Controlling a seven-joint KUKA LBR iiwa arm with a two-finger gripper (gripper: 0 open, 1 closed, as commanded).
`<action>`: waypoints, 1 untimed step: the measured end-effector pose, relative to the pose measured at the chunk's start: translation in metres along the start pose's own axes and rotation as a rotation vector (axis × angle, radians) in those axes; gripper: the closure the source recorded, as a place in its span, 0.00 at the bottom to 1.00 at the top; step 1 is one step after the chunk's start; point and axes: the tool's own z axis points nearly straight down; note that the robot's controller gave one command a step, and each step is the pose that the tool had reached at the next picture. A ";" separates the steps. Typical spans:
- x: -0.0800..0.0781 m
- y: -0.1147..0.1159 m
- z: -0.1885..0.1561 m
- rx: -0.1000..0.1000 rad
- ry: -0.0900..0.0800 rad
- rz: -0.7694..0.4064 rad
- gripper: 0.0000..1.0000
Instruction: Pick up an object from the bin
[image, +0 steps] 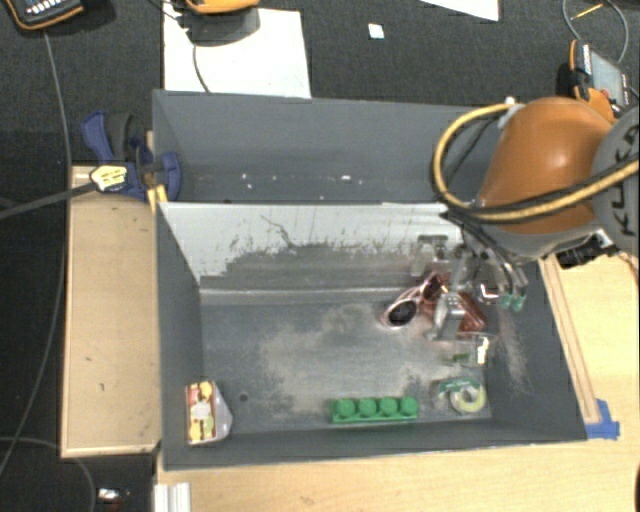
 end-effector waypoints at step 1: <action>0.000 0.000 0.000 0.000 0.000 0.000 0.00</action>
Offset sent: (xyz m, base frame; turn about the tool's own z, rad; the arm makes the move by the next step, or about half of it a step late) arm -0.0008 -0.0107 -0.0444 0.0285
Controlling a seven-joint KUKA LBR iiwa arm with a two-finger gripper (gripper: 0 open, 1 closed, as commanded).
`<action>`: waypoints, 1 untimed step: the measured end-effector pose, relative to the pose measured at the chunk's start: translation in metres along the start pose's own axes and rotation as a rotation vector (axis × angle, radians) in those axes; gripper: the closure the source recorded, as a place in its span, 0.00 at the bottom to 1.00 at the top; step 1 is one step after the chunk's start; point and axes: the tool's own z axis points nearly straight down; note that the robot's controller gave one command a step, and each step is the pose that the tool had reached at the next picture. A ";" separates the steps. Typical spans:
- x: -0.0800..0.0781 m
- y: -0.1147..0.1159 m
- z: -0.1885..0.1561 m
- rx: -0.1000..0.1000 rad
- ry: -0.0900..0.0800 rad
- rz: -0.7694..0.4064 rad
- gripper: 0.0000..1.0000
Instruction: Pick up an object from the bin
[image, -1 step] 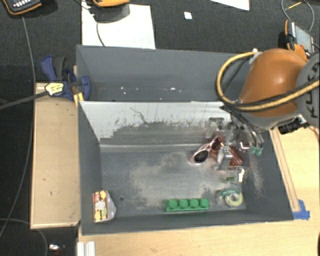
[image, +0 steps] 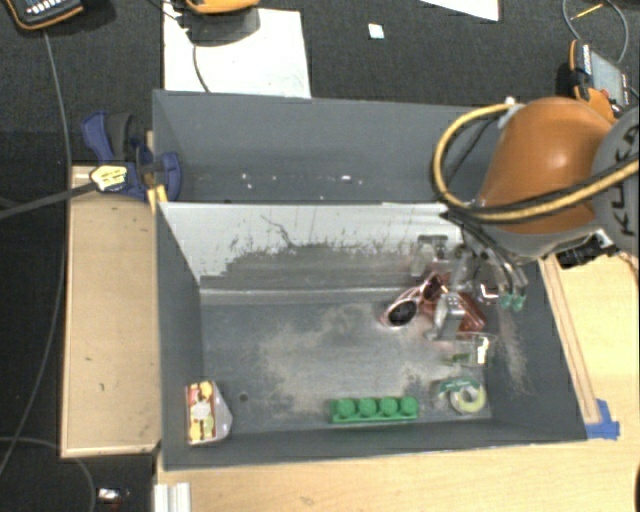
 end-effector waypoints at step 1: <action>0.001 -0.011 0.045 0.000 -0.001 0.027 0.00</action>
Offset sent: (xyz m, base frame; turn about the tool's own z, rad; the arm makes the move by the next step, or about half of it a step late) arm -0.0052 -0.0084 -0.0423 0.0487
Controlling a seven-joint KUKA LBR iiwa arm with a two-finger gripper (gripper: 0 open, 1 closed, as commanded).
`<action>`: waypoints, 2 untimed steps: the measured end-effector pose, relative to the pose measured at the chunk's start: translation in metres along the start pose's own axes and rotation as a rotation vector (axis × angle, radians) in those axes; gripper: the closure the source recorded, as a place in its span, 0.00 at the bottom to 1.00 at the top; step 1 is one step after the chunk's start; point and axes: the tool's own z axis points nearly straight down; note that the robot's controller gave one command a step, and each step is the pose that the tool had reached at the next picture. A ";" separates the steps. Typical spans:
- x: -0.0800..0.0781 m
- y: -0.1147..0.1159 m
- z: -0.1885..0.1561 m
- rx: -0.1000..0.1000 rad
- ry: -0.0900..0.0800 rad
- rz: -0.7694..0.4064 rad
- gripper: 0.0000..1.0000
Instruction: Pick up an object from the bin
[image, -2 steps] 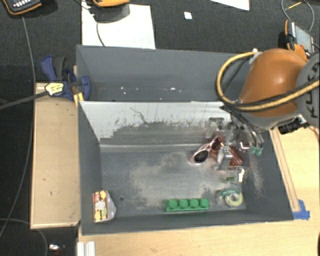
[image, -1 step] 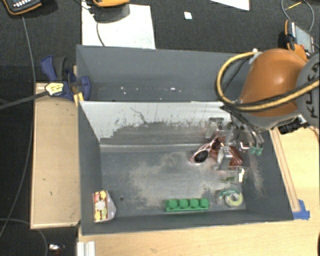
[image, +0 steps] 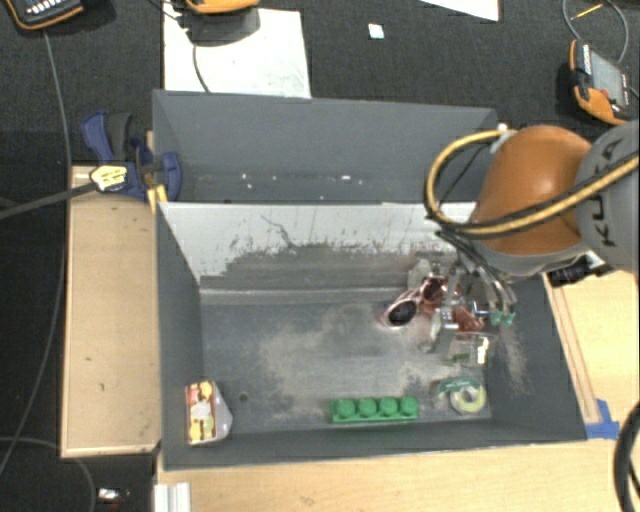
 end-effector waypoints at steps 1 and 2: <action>0.003 0.002 -0.003 -0.001 -0.006 0.017 0.00; 0.002 -0.004 0.005 0.000 0.000 -0.002 0.00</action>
Offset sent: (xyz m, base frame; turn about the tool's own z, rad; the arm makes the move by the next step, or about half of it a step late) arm -0.0027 -0.0035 -0.0050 -0.0032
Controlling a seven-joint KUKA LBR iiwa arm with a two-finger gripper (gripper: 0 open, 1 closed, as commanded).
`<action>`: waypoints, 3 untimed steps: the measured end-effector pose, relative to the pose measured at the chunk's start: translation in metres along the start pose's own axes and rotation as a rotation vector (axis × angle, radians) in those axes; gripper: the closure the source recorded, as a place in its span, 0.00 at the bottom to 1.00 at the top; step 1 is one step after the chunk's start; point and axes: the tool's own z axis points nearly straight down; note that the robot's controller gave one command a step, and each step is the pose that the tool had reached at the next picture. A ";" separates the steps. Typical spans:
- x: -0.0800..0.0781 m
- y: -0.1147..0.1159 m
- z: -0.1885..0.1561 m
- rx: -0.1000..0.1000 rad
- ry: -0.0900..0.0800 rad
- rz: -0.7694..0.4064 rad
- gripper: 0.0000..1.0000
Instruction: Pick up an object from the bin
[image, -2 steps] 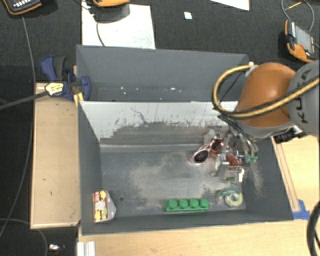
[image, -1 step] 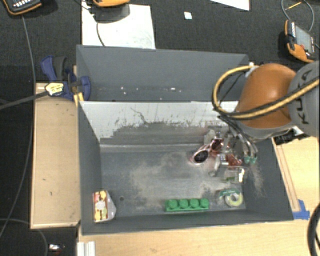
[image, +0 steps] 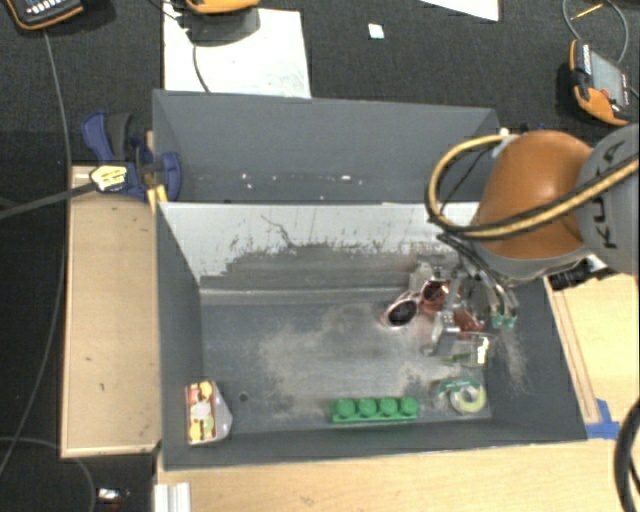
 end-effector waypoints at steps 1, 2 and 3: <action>0.000 0.000 0.000 0.000 -0.001 0.000 0.00; 0.058 0.036 0.047 -0.002 0.004 -0.199 0.00; 0.013 -0.007 0.023 0.003 -0.019 -0.004 0.00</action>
Offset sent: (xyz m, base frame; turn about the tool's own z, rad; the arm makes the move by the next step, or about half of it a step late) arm -0.0550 0.0360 -0.0454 -0.1967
